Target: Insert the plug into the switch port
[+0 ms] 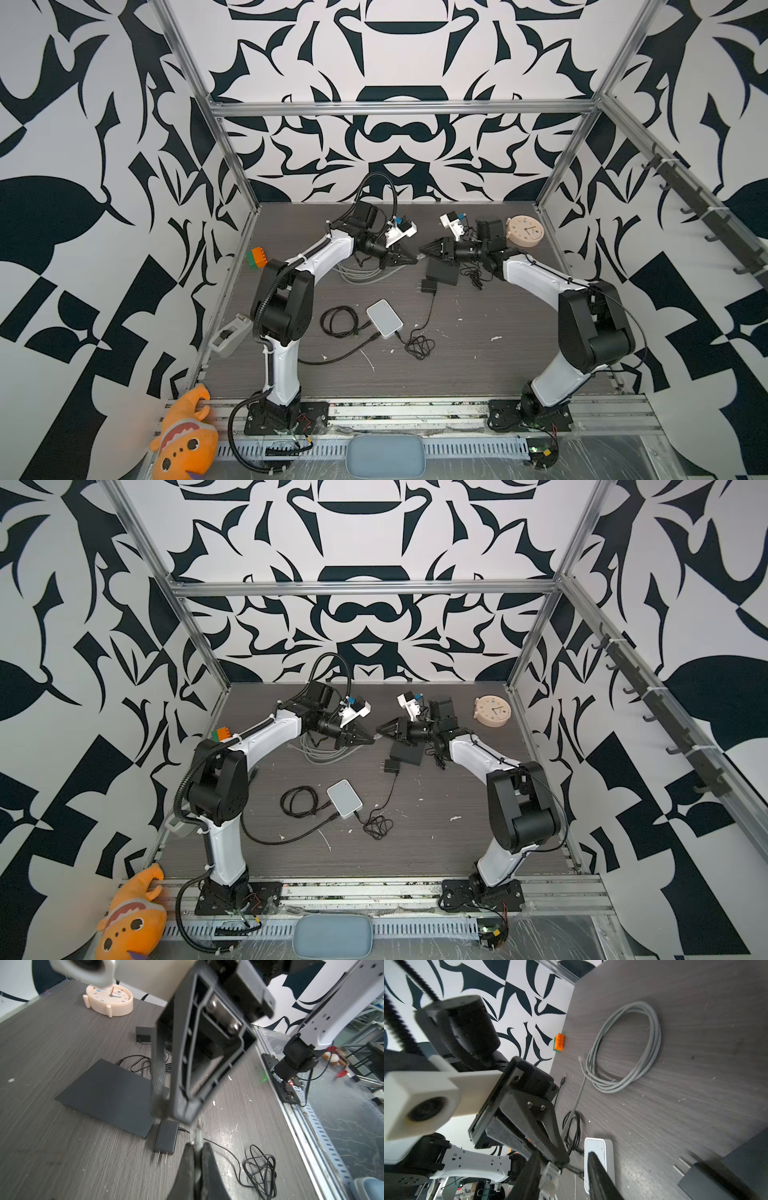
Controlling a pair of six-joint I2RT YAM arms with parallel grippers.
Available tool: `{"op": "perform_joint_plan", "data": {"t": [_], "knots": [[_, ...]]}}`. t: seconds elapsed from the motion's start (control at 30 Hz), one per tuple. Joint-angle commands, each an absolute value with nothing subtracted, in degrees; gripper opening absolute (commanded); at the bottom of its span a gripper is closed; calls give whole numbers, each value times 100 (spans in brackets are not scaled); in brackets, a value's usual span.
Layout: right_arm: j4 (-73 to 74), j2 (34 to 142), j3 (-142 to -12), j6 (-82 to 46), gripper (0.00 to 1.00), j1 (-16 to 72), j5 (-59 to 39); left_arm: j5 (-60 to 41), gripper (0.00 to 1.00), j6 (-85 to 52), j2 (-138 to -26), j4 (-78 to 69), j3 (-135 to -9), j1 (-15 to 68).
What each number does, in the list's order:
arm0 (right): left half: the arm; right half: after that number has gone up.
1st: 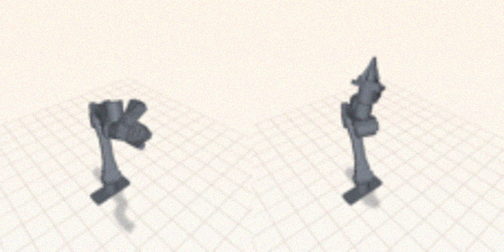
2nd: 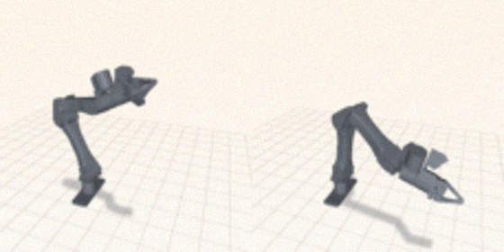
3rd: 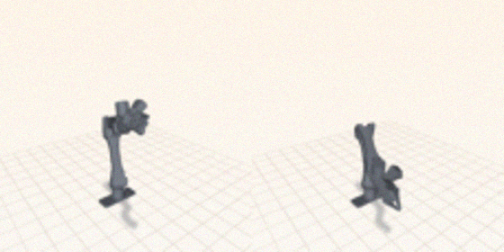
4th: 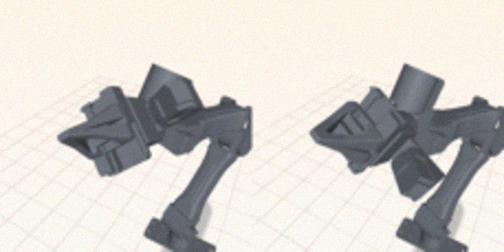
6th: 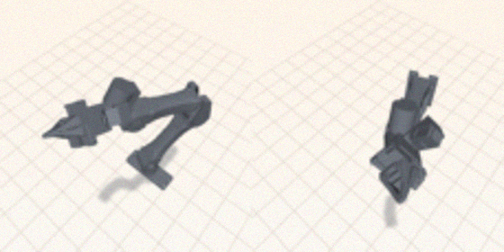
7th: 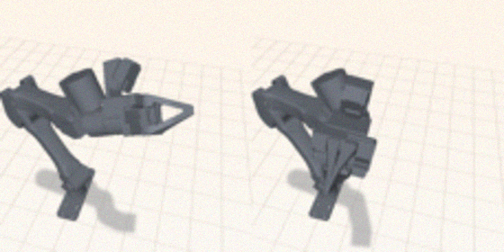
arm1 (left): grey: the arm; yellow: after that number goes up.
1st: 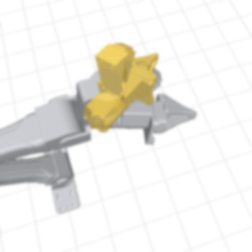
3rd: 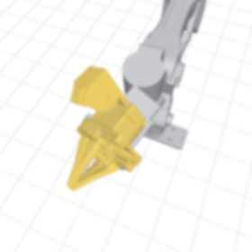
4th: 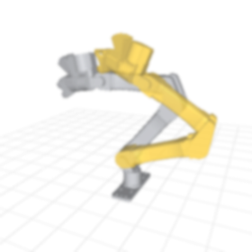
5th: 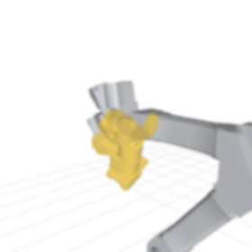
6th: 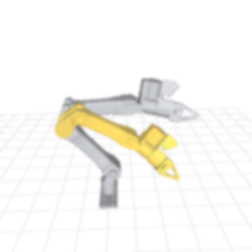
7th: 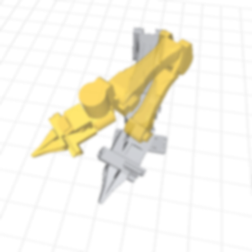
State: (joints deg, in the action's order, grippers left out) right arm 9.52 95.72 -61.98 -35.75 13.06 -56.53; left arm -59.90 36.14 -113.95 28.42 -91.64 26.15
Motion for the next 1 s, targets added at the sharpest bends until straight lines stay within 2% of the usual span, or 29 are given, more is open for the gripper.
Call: {"op": "perform_joint_plan", "data": {"t": [0.0, 0.17, 0.3, 0.53, 0.97], "knots": [[1408, 9511, -6352, -2954, 37, 1048, -5986, -6565, 0, 3957, -11672, 3716, -9529, 2546], [1329, 9825, -6716, -2174, 37, 977, -6428, -6692, 0, 4184, -12002, 4273, -9957, 2509], [1490, 10054, -6853, -2069, 38, 983, -6665, -7015, 0, 4454, -12085, 4719, -10126, 2479], [1290, 9743, -6432, -1294, 38, 1028, -7286, -7452, 0, 4782, -12262, 5363, -10441, 2404], [1089, 9424, -6427, -1273, 39, 1213, -7281, -7436, 0, 4867, -12243, 5529, -10471, 2412]]}}
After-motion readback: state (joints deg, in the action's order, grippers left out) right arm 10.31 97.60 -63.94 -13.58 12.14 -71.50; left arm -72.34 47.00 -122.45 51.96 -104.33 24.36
